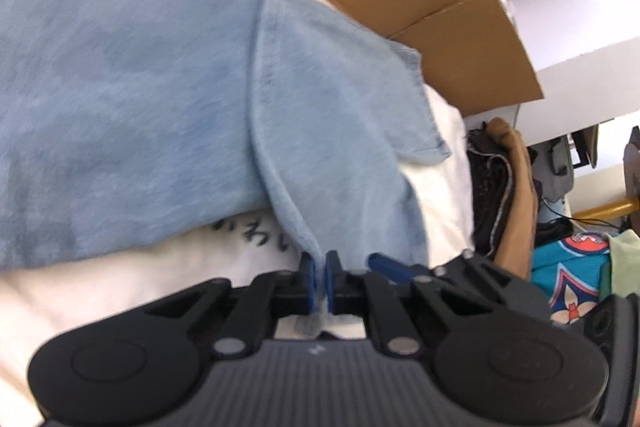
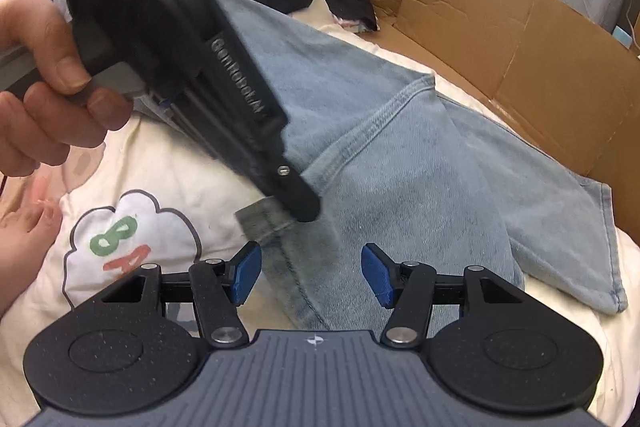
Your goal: Fold clothes
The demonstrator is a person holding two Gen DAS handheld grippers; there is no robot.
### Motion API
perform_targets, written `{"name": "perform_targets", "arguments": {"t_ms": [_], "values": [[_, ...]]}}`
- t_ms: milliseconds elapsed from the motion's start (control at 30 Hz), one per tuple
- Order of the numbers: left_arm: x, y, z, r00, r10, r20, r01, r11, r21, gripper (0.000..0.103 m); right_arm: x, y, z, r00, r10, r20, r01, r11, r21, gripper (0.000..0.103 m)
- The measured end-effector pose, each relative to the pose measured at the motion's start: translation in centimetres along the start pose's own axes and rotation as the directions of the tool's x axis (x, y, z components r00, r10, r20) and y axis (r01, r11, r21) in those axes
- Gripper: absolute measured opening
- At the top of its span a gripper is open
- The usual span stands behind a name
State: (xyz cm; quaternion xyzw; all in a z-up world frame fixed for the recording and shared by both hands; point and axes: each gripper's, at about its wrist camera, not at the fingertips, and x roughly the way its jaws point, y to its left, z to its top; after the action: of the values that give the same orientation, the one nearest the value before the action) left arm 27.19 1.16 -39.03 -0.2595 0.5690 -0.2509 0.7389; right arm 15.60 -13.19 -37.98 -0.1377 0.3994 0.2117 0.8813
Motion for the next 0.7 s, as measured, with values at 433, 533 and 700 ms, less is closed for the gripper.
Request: {"name": "perform_targets", "arguments": {"t_ms": [433,533,700], "values": [[-0.7,-4.2,2.6,0.993,-0.096,0.07,0.097,0.995,-0.016,0.005,-0.3,-1.6,2.1,0.987,-0.152,0.054,0.153,0.988,-0.017,0.022],[-1.5,-4.2,3.1,0.991,-0.094,0.098,0.094,0.996,0.004,0.01,-0.9,-3.7,2.6,0.986,-0.161,0.051,0.158,0.986,0.047,0.008],[-3.4,-3.4,3.9,0.987,-0.019,0.158,0.012,0.999,0.048,0.021,-1.8,-7.3,3.6,0.977,-0.206,0.047,0.202,0.976,0.082,0.006]]}}
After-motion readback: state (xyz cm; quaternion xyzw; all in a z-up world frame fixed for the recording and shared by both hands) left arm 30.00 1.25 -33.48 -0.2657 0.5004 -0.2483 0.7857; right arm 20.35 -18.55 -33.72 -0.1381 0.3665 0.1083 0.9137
